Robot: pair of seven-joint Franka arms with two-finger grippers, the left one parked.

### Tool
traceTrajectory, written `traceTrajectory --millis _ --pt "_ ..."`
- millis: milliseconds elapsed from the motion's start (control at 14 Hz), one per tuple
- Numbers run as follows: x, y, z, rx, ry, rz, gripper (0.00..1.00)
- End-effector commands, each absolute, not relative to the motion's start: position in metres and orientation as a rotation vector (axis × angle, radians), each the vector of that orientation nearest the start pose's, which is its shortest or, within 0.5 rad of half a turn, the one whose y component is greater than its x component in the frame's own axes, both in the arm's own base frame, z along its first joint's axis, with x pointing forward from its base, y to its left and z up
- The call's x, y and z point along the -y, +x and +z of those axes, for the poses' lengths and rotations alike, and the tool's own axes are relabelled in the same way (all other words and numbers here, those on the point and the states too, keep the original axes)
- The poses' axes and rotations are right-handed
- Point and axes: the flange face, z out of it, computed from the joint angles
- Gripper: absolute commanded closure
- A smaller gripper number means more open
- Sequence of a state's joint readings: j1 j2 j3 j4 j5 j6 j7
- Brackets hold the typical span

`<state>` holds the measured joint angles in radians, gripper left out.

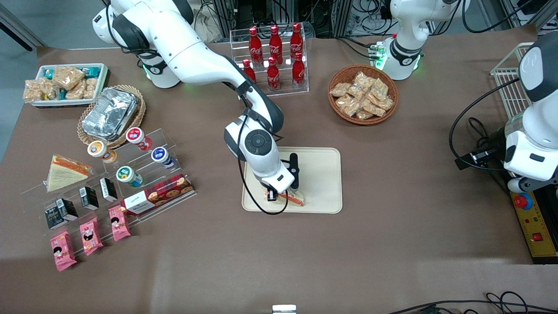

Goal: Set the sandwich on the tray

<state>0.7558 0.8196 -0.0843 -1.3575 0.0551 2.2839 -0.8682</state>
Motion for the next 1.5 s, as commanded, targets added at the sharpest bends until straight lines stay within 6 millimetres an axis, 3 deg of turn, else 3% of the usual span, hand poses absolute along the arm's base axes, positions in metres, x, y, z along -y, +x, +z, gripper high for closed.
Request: traceTrajectory --millis 0,143,357,500,643,929,1071,1429 --pt "-0.481 0.579 0.242 2.160 -2.318 -0.201 0.00" --pt "-0.481 0.581 0.251 2.110 -2.336 -0.214 0.00" --pt "-0.477 0.587 0.284 2.025 -2.346 -0.269 0.00" --pt "-0.456 0.600 0.318 1.831 -2.390 -0.288 0.00" --pt "-0.408 0.620 0.361 1.752 -2.435 -0.225 0.00" --pt "-0.311 0.648 0.421 1.587 -2.526 -0.153 0.00" --pt "-0.245 0.663 0.451 1.430 -2.615 -0.140 0.00" --pt "-0.136 0.670 0.506 1.086 -2.797 -0.126 0.00"
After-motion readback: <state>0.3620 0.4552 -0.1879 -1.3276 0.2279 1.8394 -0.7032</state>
